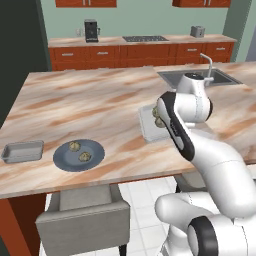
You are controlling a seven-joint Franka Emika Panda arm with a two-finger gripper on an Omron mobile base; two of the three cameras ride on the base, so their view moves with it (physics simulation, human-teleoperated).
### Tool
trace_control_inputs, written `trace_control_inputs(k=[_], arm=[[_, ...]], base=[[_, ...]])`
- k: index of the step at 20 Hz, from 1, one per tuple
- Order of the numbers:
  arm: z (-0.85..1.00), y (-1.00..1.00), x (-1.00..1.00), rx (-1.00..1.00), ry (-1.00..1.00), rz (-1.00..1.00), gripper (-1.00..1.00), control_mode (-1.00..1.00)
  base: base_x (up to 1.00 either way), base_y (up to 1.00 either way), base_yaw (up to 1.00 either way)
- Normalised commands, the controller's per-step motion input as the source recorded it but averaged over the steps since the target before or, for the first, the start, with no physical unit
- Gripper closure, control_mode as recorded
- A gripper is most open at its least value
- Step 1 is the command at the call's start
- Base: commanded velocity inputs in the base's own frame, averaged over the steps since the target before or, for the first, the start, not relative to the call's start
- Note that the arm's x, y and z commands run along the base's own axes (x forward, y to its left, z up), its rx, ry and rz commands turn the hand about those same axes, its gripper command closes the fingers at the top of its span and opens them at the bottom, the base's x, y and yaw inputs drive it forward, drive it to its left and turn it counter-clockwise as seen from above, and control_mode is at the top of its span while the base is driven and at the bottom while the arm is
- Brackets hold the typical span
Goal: Place two dumplings into each of the tupperware containers and then place the containers in the fridge.
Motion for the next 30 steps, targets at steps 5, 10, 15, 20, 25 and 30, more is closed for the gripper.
trace_control_inputs(k=[5,10,15,20,25,30], arm=[[0.15,-0.24,-0.03,0.01,0.03,0.0,1.0,-1.0],[0.36,-0.14,-0.21,0.0,0.0,0.0,1.0,-1.0],[0.42,0.0,-0.35,0.0,0.0,0.0,1.0,-1.0],[0.24,0.0,-0.06,0.0,0.0,0.0,1.0,-1.0],[0.0,0.0,0.0,0.0,0.0,0.0,1.0,1.0],[0.0,0.0,0.0,0.0,0.0,0.0,1.0,1.0]], base=[[0.0,0.0,0.0],[0.0,0.0,0.0],[0.0,0.0,0.0],[0.0,0.0,0.0],[-0.83,-0.21,-0.08],[-0.79,-0.07,-0.75]])
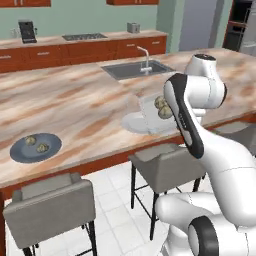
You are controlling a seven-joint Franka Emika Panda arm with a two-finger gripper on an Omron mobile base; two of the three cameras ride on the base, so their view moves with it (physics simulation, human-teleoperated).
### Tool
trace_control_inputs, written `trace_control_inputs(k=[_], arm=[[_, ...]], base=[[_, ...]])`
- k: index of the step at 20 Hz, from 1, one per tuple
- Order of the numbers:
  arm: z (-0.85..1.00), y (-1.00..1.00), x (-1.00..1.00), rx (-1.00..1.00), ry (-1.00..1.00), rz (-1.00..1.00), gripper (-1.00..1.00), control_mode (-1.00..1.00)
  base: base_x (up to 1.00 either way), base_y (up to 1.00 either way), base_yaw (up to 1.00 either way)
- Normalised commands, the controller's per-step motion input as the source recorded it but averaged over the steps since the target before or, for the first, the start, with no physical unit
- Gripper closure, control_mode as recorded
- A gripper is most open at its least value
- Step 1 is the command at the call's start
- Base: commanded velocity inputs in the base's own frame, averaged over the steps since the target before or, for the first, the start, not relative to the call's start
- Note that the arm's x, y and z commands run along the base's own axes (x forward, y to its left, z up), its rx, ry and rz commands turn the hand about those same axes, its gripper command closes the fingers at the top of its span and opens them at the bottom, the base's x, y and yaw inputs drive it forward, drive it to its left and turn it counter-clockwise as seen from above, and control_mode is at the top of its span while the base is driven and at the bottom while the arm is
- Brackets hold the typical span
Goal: Place two dumplings into each of the tupperware containers and then place the containers in the fridge.
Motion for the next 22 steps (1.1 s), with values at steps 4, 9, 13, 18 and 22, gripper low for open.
trace_control_inputs(k=[4,9,13,18,22], arm=[[0.0,0.0,0.0,0.0,0.0,0.0,1.0,1.0],[0.0,0.0,0.0,0.0,0.0,0.0,1.0,1.0],[0.0,0.0,0.0,0.0,0.0,0.0,1.0,1.0],[0.0,0.0,0.0,0.0,0.0,0.0,1.0,1.0],[0.0,0.0,0.0,0.0,0.0,0.0,1.0,1.0]], base=[[-0.53,0.0,-0.89],[-0.15,-0.02,-0.86],[0.09,-0.32,-0.7],[0.42,-0.68,-0.47],[0.69,-0.56,-0.34]])
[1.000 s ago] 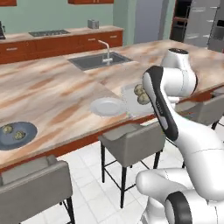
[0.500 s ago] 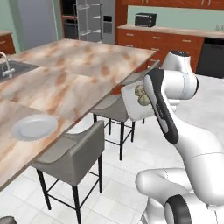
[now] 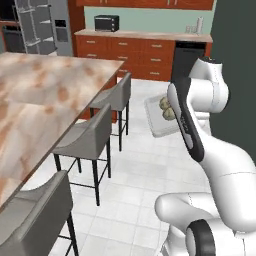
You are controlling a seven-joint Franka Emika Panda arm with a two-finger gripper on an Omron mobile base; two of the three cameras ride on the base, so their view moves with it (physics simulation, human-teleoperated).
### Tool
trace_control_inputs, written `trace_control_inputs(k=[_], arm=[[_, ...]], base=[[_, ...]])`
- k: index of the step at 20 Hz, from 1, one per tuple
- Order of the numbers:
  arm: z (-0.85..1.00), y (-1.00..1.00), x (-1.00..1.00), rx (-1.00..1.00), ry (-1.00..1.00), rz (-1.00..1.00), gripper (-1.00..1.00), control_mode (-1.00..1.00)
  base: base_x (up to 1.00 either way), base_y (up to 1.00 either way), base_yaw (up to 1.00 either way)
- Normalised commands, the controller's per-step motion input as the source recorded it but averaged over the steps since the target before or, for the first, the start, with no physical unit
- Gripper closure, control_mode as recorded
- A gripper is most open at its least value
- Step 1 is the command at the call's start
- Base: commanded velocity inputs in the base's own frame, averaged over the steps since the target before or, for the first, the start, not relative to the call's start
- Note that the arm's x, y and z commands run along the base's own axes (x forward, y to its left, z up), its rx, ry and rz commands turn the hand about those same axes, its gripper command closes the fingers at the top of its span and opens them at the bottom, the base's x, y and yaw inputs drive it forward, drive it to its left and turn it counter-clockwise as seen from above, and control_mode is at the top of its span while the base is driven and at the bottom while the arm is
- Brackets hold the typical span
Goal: Place two dumplings into each of the tupperware containers and then place the containers in the fridge.
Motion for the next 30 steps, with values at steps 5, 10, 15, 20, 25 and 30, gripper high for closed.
trace_control_inputs(k=[5,10,15,20,25,30], arm=[[0.0,0.0,0.0,0.0,0.0,0.0,1.0,1.0],[0.0,0.0,0.0,0.0,0.0,0.0,1.0,1.0],[0.0,0.0,0.0,0.0,0.0,0.0,1.0,1.0],[0.0,0.0,0.0,0.0,0.0,0.0,1.0,1.0],[0.0,0.0,0.0,0.0,0.0,0.0,1.0,1.0],[0.0,0.0,0.0,0.0,0.0,0.0,1.0,1.0]], base=[[0.97,-0.18,-0.3],[1.0,-0.07,-0.24],[1.0,0.0,-0.19],[1.0,0.15,-0.15],[1.0,0.27,-0.16],[1.0,-0.02,-0.18]])
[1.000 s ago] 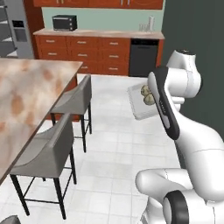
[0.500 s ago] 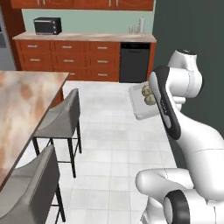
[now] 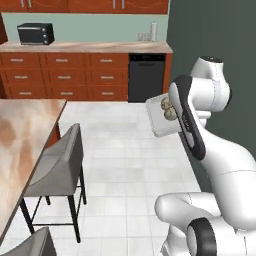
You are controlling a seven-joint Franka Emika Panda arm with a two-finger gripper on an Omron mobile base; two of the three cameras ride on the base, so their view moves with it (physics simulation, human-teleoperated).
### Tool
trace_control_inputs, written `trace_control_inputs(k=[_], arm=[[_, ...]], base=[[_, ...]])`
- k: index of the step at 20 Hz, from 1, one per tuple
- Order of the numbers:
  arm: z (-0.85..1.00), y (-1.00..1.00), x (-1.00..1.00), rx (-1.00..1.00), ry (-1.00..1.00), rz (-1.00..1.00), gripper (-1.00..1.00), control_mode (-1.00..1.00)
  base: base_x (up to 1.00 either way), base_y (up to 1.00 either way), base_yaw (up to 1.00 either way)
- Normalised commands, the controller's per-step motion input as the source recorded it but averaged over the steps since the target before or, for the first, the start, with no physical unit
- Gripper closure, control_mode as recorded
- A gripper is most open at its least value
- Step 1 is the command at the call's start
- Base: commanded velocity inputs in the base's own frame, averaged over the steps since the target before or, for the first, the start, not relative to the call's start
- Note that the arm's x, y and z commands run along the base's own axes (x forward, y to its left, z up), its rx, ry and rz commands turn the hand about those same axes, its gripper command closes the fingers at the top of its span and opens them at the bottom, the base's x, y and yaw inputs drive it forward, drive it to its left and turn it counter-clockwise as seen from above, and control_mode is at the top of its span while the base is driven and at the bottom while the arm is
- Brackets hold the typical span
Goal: Place two dumplings into each of the tupperware containers and then place the containers in the fridge.
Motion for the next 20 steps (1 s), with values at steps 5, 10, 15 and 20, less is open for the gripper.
trace_control_inputs(k=[5,10,15,20], arm=[[0.0,0.0,0.0,0.0,0.0,0.0,1.0,1.0],[0.0,0.0,0.0,0.0,0.0,0.0,1.0,1.0],[0.0,0.0,0.0,0.0,0.0,0.0,1.0,1.0],[0.0,0.0,0.0,0.0,0.0,0.0,1.0,1.0]], base=[[1.0,0.11,-0.19],[1.0,0.0,0.05],[1.0,0.0,0.16],[1.0,0.0,0.41]])
